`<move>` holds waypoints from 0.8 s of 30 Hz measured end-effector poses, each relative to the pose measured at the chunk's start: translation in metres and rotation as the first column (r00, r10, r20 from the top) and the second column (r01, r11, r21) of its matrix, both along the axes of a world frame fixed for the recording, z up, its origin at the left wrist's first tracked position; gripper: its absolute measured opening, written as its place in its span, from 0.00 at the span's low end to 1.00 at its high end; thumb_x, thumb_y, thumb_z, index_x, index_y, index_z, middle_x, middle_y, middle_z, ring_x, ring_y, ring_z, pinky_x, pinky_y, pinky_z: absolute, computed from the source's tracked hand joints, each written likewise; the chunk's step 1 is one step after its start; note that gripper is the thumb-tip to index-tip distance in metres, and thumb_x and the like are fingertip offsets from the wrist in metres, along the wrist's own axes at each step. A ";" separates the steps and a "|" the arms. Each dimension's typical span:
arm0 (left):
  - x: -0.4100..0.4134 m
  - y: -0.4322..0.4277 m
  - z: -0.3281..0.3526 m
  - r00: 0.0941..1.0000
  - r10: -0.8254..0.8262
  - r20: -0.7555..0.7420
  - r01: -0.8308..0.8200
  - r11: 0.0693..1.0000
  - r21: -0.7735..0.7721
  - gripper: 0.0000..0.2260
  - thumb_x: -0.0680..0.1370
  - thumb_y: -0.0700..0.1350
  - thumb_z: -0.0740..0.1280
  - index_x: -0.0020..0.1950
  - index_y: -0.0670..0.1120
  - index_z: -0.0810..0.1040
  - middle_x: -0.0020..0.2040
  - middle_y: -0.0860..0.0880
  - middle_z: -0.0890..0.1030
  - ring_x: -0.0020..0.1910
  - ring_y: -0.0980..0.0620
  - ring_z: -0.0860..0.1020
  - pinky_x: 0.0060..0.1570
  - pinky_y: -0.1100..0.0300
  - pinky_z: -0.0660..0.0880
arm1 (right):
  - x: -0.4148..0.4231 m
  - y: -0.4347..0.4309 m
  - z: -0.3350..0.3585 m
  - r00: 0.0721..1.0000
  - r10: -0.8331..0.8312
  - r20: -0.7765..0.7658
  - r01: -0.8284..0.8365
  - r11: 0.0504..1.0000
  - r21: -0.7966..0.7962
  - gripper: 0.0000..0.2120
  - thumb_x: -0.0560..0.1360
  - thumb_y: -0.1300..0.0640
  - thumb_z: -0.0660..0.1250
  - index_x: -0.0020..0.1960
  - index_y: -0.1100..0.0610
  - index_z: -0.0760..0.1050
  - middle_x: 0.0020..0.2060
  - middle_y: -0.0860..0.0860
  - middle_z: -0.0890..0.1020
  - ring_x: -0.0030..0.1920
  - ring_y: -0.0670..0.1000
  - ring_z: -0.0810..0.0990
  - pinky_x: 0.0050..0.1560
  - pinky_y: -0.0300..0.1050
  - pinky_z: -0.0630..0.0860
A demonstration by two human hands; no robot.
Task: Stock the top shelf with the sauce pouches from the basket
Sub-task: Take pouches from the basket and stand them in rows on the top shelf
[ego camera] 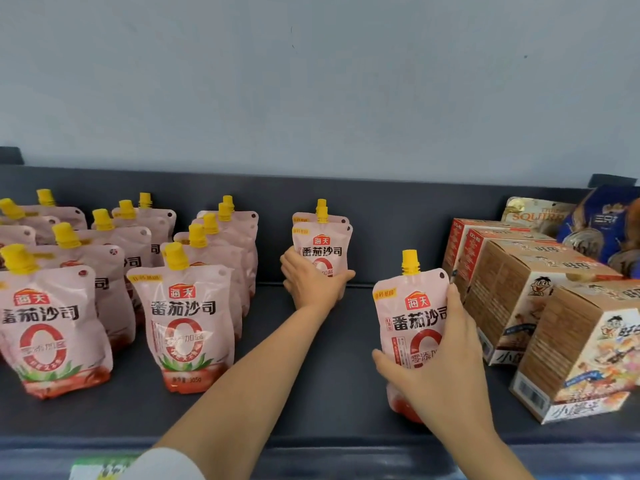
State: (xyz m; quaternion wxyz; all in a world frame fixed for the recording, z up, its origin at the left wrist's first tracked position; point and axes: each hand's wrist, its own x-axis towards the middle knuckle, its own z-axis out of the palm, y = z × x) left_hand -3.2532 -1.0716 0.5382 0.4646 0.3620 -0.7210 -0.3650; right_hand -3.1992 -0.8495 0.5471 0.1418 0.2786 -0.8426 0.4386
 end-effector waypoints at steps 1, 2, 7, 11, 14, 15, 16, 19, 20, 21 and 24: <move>0.001 -0.001 0.000 1.000 -0.004 0.011 0.004 1.000 -0.002 0.46 0.58 0.56 0.82 0.66 0.44 0.60 0.62 0.46 0.66 0.63 0.47 0.68 0.62 0.47 0.71 | 0.000 0.000 0.000 1.000 -0.004 0.002 0.004 1.000 -0.002 0.60 0.58 0.44 0.79 0.77 0.47 0.42 0.66 0.47 0.63 0.68 0.49 0.63 0.65 0.50 0.67; 0.002 -0.001 0.000 1.000 -0.008 0.025 0.008 1.000 -0.004 0.46 0.58 0.57 0.81 0.65 0.45 0.59 0.62 0.46 0.66 0.63 0.47 0.68 0.60 0.47 0.72 | 0.001 -0.001 -0.001 1.000 -0.011 0.004 0.011 1.000 -0.003 0.60 0.58 0.43 0.79 0.77 0.48 0.42 0.66 0.48 0.63 0.68 0.50 0.63 0.65 0.50 0.67; 0.013 -0.002 0.002 0.993 -0.062 0.095 0.062 0.998 0.006 0.45 0.58 0.59 0.81 0.64 0.47 0.59 0.61 0.47 0.68 0.61 0.48 0.71 0.55 0.48 0.76 | 0.006 -0.001 0.001 0.999 -0.033 0.020 0.032 0.999 0.021 0.64 0.57 0.39 0.78 0.77 0.51 0.38 0.70 0.51 0.60 0.71 0.53 0.59 0.68 0.52 0.64; 0.023 -0.006 0.002 0.975 -0.178 0.131 0.171 0.983 0.063 0.42 0.58 0.55 0.82 0.62 0.48 0.59 0.61 0.48 0.70 0.59 0.48 0.73 0.54 0.50 0.77 | 0.014 0.004 0.001 0.997 -0.083 0.006 0.082 0.994 0.075 0.66 0.56 0.35 0.76 0.77 0.55 0.37 0.69 0.54 0.61 0.69 0.55 0.61 0.65 0.53 0.67; 0.031 -0.005 -0.001 0.967 -0.196 0.164 0.179 0.978 0.111 0.43 0.58 0.53 0.82 0.63 0.47 0.59 0.62 0.47 0.70 0.62 0.47 0.72 0.58 0.48 0.76 | 0.017 0.007 -0.002 0.992 -0.128 -0.001 0.128 0.990 0.062 0.66 0.56 0.35 0.76 0.77 0.55 0.37 0.66 0.55 0.63 0.68 0.56 0.64 0.61 0.53 0.70; 0.033 -0.003 -0.001 0.965 -0.183 0.189 0.162 0.979 0.120 0.45 0.58 0.53 0.82 0.65 0.46 0.59 0.63 0.46 0.69 0.63 0.46 0.71 0.60 0.48 0.74 | 0.019 0.009 -0.003 0.989 -0.145 -0.002 0.144 0.987 0.073 0.66 0.56 0.32 0.74 0.76 0.55 0.36 0.66 0.55 0.63 0.67 0.57 0.65 0.59 0.54 0.72; 0.035 -0.001 -0.001 0.961 -0.161 0.226 0.136 0.983 0.121 0.46 0.58 0.54 0.82 0.67 0.45 0.58 0.65 0.45 0.68 0.65 0.45 0.69 0.62 0.47 0.73 | 0.021 0.012 -0.003 0.987 -0.163 -0.005 0.163 0.982 0.099 0.66 0.55 0.29 0.71 0.76 0.55 0.35 0.66 0.56 0.64 0.66 0.57 0.68 0.56 0.54 0.74; 0.044 0.007 0.001 0.939 -0.089 0.333 0.062 0.994 0.092 0.50 0.60 0.56 0.80 0.72 0.44 0.54 0.70 0.44 0.63 0.69 0.43 0.64 0.67 0.47 0.67 | 0.024 0.019 -0.002 0.977 -0.210 -0.026 0.211 0.953 0.220 0.65 0.57 0.25 0.65 0.75 0.55 0.31 0.68 0.56 0.65 0.61 0.59 0.76 0.49 0.52 0.76; 0.048 0.010 0.001 0.932 -0.075 0.355 0.049 0.996 0.081 0.51 0.61 0.56 0.80 0.73 0.44 0.53 0.71 0.43 0.61 0.70 0.43 0.62 0.68 0.47 0.66 | 0.023 0.020 -0.001 0.977 -0.214 -0.018 0.212 0.950 0.229 0.64 0.58 0.26 0.66 0.75 0.54 0.31 0.69 0.56 0.65 0.60 0.59 0.76 0.49 0.52 0.76; 0.053 0.012 0.003 0.924 -0.070 0.376 0.047 0.996 0.070 0.51 0.62 0.56 0.79 0.73 0.44 0.52 0.72 0.43 0.60 0.71 0.43 0.61 0.69 0.48 0.65 | 0.022 0.020 0.000 0.977 -0.213 -0.004 0.209 0.954 0.216 0.63 0.59 0.28 0.68 0.75 0.54 0.32 0.70 0.56 0.65 0.60 0.60 0.76 0.51 0.53 0.76; 0.066 0.017 0.007 0.922 -0.136 0.363 0.112 0.990 0.085 0.46 0.65 0.52 0.79 0.72 0.45 0.54 0.70 0.44 0.60 0.69 0.44 0.62 0.67 0.51 0.66 | 0.019 0.012 0.004 0.982 -0.185 0.025 0.180 0.973 0.143 0.61 0.60 0.34 0.73 0.76 0.54 0.35 0.70 0.55 0.65 0.60 0.61 0.76 0.53 0.53 0.74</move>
